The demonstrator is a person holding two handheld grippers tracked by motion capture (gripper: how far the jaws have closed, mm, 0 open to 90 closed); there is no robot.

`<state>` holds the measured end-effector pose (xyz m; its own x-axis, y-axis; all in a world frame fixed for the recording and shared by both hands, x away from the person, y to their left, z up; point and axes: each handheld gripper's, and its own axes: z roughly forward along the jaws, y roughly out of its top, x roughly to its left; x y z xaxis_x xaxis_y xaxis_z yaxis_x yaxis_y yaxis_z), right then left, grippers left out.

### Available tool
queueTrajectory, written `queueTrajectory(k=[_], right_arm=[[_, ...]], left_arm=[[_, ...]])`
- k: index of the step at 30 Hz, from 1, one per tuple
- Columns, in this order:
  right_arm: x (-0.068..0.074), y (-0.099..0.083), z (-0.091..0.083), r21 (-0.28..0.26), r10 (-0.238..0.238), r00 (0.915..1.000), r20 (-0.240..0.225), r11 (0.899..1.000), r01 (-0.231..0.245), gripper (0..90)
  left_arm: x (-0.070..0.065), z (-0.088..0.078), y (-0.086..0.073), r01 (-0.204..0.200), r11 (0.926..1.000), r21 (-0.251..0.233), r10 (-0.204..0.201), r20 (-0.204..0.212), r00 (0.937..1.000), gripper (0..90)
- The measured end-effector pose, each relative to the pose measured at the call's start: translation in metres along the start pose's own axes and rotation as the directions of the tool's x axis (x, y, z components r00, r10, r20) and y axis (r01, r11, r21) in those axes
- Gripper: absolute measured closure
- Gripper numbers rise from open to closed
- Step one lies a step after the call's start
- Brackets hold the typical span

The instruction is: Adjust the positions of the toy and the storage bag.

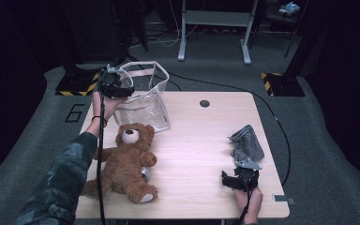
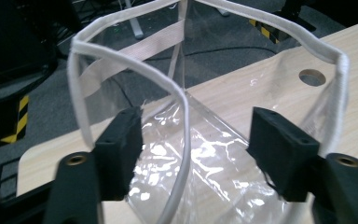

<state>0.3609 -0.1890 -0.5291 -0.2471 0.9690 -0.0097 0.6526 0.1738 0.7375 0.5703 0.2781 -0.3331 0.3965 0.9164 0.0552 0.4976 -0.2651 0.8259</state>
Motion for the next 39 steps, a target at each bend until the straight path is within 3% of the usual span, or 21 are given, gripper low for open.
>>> queueTrajectory(k=[2, 4, 10, 15, 18, 22, 24, 25, 26, 28, 30, 31, 33, 34, 35, 37, 39], right_arm=[[0.000, 0.000, 0.000, 0.000, 0.001, 1.0000, 0.000, 1.000, -0.001, 10.4], [0.000, 0.000, 0.000, 0.001, -0.001, 1.0000, 0.000, 1.000, 0.001, 10.4], [0.000, 0.000, 0.000, 0.001, -0.001, 1.0000, 0.000, 1.000, 0.001, 10.3], [0.000, 0.000, 0.000, 0.001, 0.001, 1.0000, 0.003, 1.000, -0.001, 10.2], [0.000, 0.000, 0.000, 0.002, -0.001, 1.0000, 0.003, 1.000, 0.001, 10.2], [0.000, 0.000, 0.000, 0.002, 0.000, 1.0000, 0.001, 1.000, 0.000, 10.2], [0.000, 0.000, 0.000, 0.001, 0.001, 1.0000, 0.001, 1.000, -0.001, 10.2], [0.000, 0.000, 0.000, 0.001, 0.000, 1.0000, 0.002, 1.000, 0.000, 10.2], [0.000, 0.000, 0.000, 0.001, 0.000, 1.0000, 0.002, 1.000, 0.000, 10.2], [0.000, 0.000, 0.000, 0.002, 0.002, 1.0000, 0.001, 1.000, -0.002, 10.2], [0.000, 0.000, 0.000, 0.002, 0.002, 1.0000, 0.002, 1.000, -0.002, 10.2], [0.000, 0.000, 0.000, 0.002, 0.001, 1.0000, 0.002, 1.000, -0.001, 10.2], [0.000, 0.000, 0.000, 0.001, 0.001, 1.0000, 0.002, 1.000, -0.001, 10.3], [0.000, 0.000, 0.000, 0.001, 0.001, 1.0000, 0.003, 1.000, -0.001, 10.3], [0.000, 0.000, 0.000, 0.001, 0.001, 1.0000, 0.003, 1.000, -0.001, 10.2], [0.001, 0.000, 0.000, 0.001, 0.002, 1.0000, 0.004, 1.000, -0.002, 10.3], [0.000, 0.000, 0.000, 0.000, 0.001, 1.0000, 0.004, 1.000, -0.001, 10.3]], left_arm=[[0.002, -0.013, -0.004, 0.035, 0.9993, -0.010, -0.035, 0.011, 0.9993, 27.7], [0.003, -0.026, -0.011, 0.058, 0.9982, 0.012, -0.058, 0.011, 0.9982, 25.1], [-0.007, -0.061, -0.045, 0.095, 0.9939, 0.057, -0.099, 0.077, 0.9920, 14.7], [-0.024, -0.070, -0.073, 0.070, 0.9909, 0.114, -0.084, 0.119, 0.9893, 9.8], [-0.037, -0.067, -0.092, 0.098, 0.9805, 0.171, -0.122, 0.136, 0.9833, 5.5], [-0.050, -0.059, -0.114, 0.075, 0.9668, 0.245, -0.115, 0.156, 0.9811, 0.0], [-0.056, -0.055, -0.122, 0.058, 0.9600, 0.274, -0.101, 0.145, 0.9843, 0.0], [-0.056, -0.052, -0.125, 0.060, 0.9556, 0.288, -0.108, 0.154, 0.9822, 0.0], [-0.057, -0.050, -0.127, 0.068, 0.9515, 0.300, -0.114, 0.140, 0.9835, 0.0], [-0.057, -0.045, -0.132, 0.046, 0.9476, 0.316, -0.089, 0.122, 0.9886, 0.0], [-0.056, -0.039, -0.138, 0.065, 0.9317, 0.357, -0.113, 0.115, 0.9869, 0.0], [-0.056, -0.036, -0.140, 0.070, 0.9298, 0.361, -0.116, 0.109, 0.9872, 0.2], [-0.058, -0.030, -0.148, 0.071, 0.9193, 0.387, -0.119, 0.101, 0.9877, 2.2], [-0.058, -0.027, -0.152, 0.069, 0.9094, 0.410, -0.122, 0.104, 0.9871, 1.8], [-0.058, -0.026, -0.155, 0.067, 0.9057, 0.419, -0.127, 0.117, 0.9850, 2.0], [-0.059, -0.023, -0.158, 0.088, 0.9060, 0.414, -0.153, 0.126, 0.9802, 1.8], [-0.061, -0.020, -0.163, 0.090, 0.8999, 0.427, -0.160, 0.132, 0.9783, 2.2]])
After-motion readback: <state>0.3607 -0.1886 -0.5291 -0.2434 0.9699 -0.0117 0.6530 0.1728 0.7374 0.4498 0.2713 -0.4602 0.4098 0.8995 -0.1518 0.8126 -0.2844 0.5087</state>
